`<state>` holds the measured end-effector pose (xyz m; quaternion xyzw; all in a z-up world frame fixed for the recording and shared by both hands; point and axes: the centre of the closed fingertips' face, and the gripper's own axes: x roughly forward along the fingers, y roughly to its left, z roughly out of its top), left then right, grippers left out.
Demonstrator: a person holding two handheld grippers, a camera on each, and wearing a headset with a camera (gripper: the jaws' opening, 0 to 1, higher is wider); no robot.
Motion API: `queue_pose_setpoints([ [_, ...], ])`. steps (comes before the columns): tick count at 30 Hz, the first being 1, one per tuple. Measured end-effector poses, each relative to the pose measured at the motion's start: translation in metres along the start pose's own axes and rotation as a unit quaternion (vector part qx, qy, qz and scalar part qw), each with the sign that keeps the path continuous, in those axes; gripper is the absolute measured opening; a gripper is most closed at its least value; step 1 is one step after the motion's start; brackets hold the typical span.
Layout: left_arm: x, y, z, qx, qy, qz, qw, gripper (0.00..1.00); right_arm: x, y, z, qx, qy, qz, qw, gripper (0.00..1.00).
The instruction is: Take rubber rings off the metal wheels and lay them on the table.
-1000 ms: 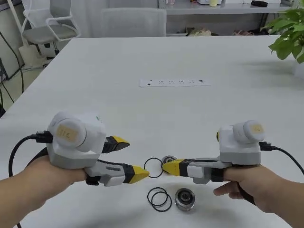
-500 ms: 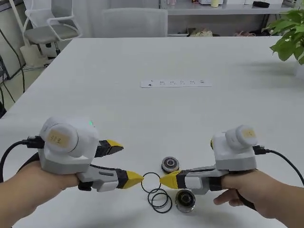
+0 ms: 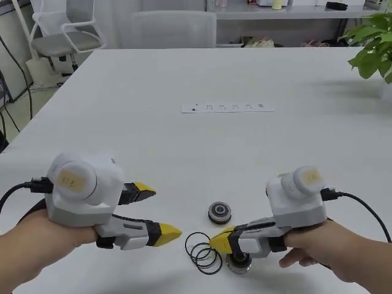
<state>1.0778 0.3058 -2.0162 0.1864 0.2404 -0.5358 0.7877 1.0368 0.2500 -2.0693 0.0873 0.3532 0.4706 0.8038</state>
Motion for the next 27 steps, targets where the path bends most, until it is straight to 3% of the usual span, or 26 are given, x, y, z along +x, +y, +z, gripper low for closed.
queue_pose_setpoints([
  [9,0.001,0.003,-0.001,-0.002,0.001,-0.001,1.0,0.52,-0.004,-0.006,0.008,-0.032,-0.012,-0.017,0.9993,0.11],
  [14,0.003,0.005,0.001,-0.001,0.002,-0.001,1.0,0.52,-0.01,-0.008,0.025,-0.038,-0.048,-0.017,0.998,0.12],
  [22,0.013,0.009,0.006,-0.008,0.0,-0.005,1.0,0.51,-0.022,-0.026,0.041,-0.066,-0.089,-0.058,0.9921,0.21],
  [27,0.02,0.012,0.011,-0.027,-0.005,-0.012,0.9996,0.49,-0.026,-0.036,0.041,-0.083,-0.091,-0.081,0.9891,0.27],
])
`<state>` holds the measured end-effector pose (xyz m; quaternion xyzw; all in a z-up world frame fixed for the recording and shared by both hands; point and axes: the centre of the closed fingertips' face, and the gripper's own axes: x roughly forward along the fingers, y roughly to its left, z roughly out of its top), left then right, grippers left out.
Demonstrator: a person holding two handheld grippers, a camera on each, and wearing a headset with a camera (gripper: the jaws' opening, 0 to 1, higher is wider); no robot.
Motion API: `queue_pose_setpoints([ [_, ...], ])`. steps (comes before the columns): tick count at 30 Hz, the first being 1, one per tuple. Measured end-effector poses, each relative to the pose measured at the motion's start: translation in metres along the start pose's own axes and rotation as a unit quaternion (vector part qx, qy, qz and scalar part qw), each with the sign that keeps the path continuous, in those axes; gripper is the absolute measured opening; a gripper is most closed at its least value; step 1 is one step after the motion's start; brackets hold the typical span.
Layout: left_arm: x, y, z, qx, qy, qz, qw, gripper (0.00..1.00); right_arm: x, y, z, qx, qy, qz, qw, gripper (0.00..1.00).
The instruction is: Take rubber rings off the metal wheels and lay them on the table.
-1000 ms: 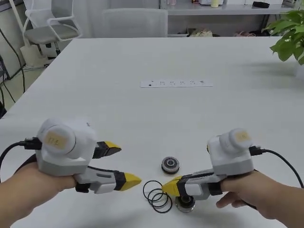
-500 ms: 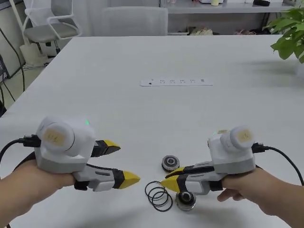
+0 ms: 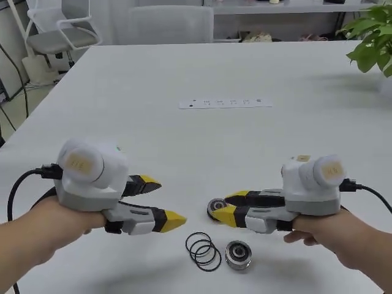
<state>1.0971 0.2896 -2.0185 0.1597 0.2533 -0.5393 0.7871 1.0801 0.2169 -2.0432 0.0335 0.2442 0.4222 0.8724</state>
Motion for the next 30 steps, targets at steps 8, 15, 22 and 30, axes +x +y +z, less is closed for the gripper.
queue_pose_setpoints([
  [8,0.014,-0.001,0.003,0.0,0.006,-0.009,0.9999,0.47,-0.002,-0.015,-0.008,-0.026,0.013,-0.027,0.9992,0.29],
  [15,0.028,-0.004,0.005,0.001,0.013,-0.021,0.9997,0.45,-0.003,-0.019,-0.017,-0.041,0.029,-0.035,0.9981,0.29],
  [22,0.042,-0.013,0.007,-0.002,0.017,-0.038,0.9991,0.42,0.001,-0.019,-0.024,-0.049,0.04,-0.036,0.9974,0.27],
  [30,0.055,-0.019,0.009,0.003,0.02,-0.045,0.9988,0.4,0.003,-0.02,-0.028,-0.047,0.044,-0.037,0.9973,0.25],
])
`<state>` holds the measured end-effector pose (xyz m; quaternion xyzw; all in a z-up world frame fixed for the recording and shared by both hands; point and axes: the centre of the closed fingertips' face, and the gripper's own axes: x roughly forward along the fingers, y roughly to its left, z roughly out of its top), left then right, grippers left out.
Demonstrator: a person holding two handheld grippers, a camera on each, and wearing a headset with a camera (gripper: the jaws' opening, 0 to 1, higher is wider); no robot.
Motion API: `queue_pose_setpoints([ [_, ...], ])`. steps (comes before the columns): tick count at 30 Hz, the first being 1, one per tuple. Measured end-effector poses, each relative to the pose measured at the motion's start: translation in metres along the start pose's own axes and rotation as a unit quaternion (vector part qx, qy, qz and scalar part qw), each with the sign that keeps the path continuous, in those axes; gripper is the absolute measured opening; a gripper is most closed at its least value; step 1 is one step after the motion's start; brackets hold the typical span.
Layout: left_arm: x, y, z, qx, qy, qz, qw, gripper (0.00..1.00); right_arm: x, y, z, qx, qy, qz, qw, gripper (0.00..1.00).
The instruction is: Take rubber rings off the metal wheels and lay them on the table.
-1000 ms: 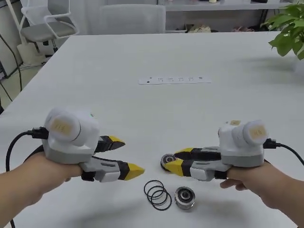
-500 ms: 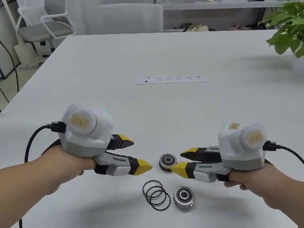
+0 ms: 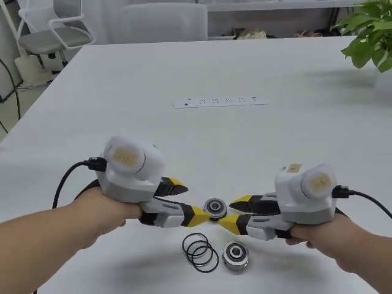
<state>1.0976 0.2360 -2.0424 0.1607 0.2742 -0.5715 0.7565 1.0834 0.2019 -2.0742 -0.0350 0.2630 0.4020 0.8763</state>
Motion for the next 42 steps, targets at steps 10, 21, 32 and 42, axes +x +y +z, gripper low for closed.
queue_pose_setpoints([
  [10,0.014,-0.004,-0.001,-0.004,0.005,-0.006,1.0,0.33,0.001,-0.004,-0.002,0.007,-0.003,-0.006,1.0,0.2],
  [21,0.026,-0.011,-0.002,0.006,0.01,-0.014,0.9998,0.24,0.004,-0.002,-0.003,0.006,-0.001,-0.002,1.0,0.19],
  [32,0.031,-0.011,0.0,0.015,0.012,-0.01,0.9998,0.13,0.004,-0.002,-0.003,0.004,-0.003,-0.002,1.0,0.18],
  [42,0.032,-0.009,-0.001,0.056,0.017,0.007,0.9983,0.09,0.005,-0.001,-0.003,0.004,-0.002,-0.002,1.0,0.15],
])
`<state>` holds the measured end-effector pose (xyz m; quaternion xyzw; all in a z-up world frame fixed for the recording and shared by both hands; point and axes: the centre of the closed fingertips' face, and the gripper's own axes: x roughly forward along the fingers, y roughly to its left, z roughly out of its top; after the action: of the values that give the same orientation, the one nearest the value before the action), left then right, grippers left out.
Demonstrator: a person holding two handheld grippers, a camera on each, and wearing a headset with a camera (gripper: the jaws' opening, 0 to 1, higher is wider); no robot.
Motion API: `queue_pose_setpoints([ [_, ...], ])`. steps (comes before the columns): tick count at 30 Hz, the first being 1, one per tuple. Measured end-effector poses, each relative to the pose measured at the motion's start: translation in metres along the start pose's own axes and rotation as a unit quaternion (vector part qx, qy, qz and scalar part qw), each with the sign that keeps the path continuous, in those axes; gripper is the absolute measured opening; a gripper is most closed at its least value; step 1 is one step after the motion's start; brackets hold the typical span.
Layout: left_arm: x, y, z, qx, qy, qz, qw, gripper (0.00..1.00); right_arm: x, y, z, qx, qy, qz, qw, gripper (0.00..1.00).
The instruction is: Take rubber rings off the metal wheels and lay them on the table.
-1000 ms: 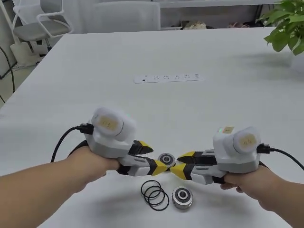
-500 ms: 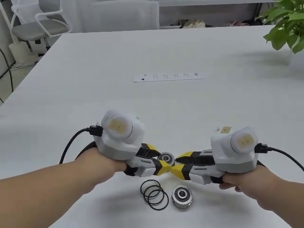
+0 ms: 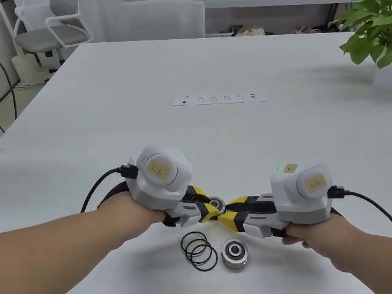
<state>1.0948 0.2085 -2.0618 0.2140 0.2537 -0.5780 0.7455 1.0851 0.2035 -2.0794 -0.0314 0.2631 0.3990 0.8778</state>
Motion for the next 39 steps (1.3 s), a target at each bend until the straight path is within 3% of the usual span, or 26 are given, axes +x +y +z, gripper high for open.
queue_pose_setpoints([
  [8,0.001,0.002,-0.001,0.002,0.004,0.007,1.0,0.07,-0.001,0.0,-0.001,-0.003,0.007,-0.004,1.0,0.13],
  [12,0.001,0.002,-0.001,0.001,0.003,0.008,1.0,0.07,-0.003,-0.002,-0.004,-0.006,0.014,-0.005,0.9999,0.0],
  [16,0.001,0.002,-0.001,0.002,0.003,0.011,0.9999,0.07,-0.003,-0.004,-0.004,-0.001,0.016,-0.01,0.9998,0.0],
  [21,0.001,0.002,-0.001,0.004,0.004,0.014,0.9999,0.07,-0.004,-0.006,-0.004,0.081,0.0,-0.012,0.9967,0.0],
  [24,0.001,0.0,-0.001,0.004,0.005,0.014,0.9999,0.07,-0.007,-0.011,-0.003,0.1,-0.009,-0.017,0.9948,0.0],
  [27,0.001,-0.001,-0.001,0.004,0.005,0.015,0.9999,0.07,-0.009,-0.015,0.003,0.141,-0.031,-0.022,0.9893,0.0],
  [39,0.001,-0.001,0.0,0.008,0.011,0.02,0.9997,0.06,-0.01,-0.012,0.014,0.162,-0.053,-0.014,0.9853,0.0],
])
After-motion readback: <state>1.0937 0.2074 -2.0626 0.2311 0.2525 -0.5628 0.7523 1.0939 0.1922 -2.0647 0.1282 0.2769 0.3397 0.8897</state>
